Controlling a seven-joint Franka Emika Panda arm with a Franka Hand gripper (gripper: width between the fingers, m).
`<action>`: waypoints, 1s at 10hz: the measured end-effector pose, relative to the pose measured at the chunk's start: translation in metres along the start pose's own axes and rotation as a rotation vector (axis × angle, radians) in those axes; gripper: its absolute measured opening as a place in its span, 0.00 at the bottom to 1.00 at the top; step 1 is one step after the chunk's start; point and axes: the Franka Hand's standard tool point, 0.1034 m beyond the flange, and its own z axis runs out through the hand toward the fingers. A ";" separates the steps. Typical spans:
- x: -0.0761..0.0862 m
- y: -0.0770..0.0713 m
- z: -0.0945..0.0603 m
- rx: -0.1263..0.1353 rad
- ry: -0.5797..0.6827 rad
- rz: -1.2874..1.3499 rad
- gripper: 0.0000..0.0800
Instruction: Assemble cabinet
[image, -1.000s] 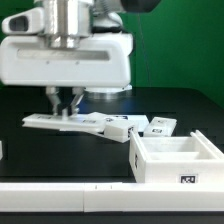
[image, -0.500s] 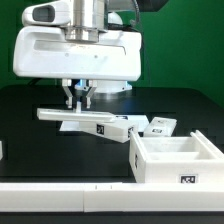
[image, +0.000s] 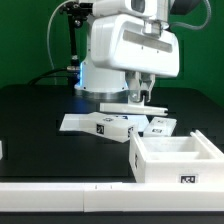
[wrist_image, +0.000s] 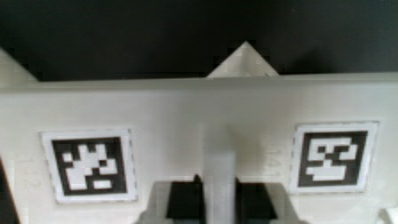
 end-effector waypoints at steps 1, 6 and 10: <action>-0.007 0.003 0.002 0.005 -0.015 -0.104 0.08; 0.010 -0.024 0.012 0.013 -0.033 -0.535 0.08; -0.002 -0.013 -0.005 0.035 -0.047 -0.736 0.08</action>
Offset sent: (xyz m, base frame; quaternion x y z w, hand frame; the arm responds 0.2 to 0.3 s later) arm 0.0000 0.0000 0.0000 0.0000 0.0000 -0.1938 0.9810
